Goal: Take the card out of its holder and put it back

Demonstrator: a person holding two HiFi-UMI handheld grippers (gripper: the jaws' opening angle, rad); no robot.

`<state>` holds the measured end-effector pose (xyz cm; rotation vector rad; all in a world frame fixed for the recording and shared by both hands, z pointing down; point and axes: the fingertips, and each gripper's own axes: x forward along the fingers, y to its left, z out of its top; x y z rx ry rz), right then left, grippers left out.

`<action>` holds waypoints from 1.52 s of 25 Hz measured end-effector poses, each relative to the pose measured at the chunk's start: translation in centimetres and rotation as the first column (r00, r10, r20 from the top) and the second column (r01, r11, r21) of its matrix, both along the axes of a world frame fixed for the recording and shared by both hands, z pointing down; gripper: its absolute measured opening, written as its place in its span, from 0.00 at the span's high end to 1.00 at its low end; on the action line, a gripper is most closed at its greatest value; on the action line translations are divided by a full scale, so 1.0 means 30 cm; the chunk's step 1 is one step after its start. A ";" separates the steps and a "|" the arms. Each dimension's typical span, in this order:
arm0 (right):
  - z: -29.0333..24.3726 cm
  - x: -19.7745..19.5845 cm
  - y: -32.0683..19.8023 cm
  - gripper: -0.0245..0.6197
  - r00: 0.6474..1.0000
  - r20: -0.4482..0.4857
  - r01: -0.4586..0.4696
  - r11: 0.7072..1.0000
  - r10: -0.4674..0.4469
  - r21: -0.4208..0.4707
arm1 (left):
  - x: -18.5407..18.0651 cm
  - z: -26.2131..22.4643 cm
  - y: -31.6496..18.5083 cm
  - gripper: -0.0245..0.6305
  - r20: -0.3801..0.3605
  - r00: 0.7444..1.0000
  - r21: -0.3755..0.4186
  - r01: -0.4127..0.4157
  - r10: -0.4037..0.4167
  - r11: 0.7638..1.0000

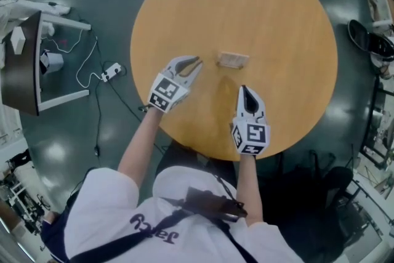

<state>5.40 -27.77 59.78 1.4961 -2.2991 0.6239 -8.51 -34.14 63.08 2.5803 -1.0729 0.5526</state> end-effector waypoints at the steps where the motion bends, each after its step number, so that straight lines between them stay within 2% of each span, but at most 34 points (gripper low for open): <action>1: 0.001 0.005 0.000 0.95 1.000 0.001 -0.003 1.000 0.003 -0.002 | 0.016 -0.005 -0.010 0.88 -0.007 0.999 0.006 -0.032 0.032 0.999; 6: 0.014 0.016 0.008 0.95 1.000 -0.010 0.002 1.000 -0.002 -0.021 | 0.096 -0.011 -0.055 0.74 -0.008 0.986 0.034 -0.164 0.165 0.986; 13: -0.005 0.001 0.010 0.95 0.999 0.045 -0.001 1.000 0.001 -0.010 | 0.214 -0.003 -0.073 0.61 -0.068 0.958 0.050 -0.276 0.279 0.960; 18: 0.009 0.015 0.008 0.95 0.999 0.041 -0.011 1.000 0.012 -0.020 | 0.287 0.020 -0.084 0.61 -0.100 0.926 0.038 -0.362 0.364 0.931; 24: 0.018 0.067 0.004 0.95 0.999 0.029 -0.036 0.999 0.036 -0.003 | 0.393 0.018 -0.092 0.61 -0.142 0.868 0.041 -0.474 0.475 0.879; 28: 0.023 0.059 -0.020 0.95 0.998 0.033 -0.056 0.998 0.056 0.005 | 0.422 0.013 -0.092 0.62 -0.172 0.826 0.053 -0.536 0.537 0.842; 31: 0.022 0.055 -0.045 0.95 0.998 0.039 -0.057 0.998 0.057 0.017 | 0.440 0.007 -0.084 0.67 -0.181 0.799 0.065 -0.573 0.574 0.817; 33: 0.015 0.058 -0.056 0.95 0.997 0.045 -0.063 0.998 0.062 0.027 | 0.447 0.007 -0.081 0.75 -0.190 0.792 0.070 -0.579 0.581 0.812; 38: -0.001 0.071 -0.074 0.95 0.995 0.029 -0.096 0.995 0.096 0.027 | 0.440 0.024 -0.085 0.84 -0.222 0.770 0.075 -0.599 0.599 0.798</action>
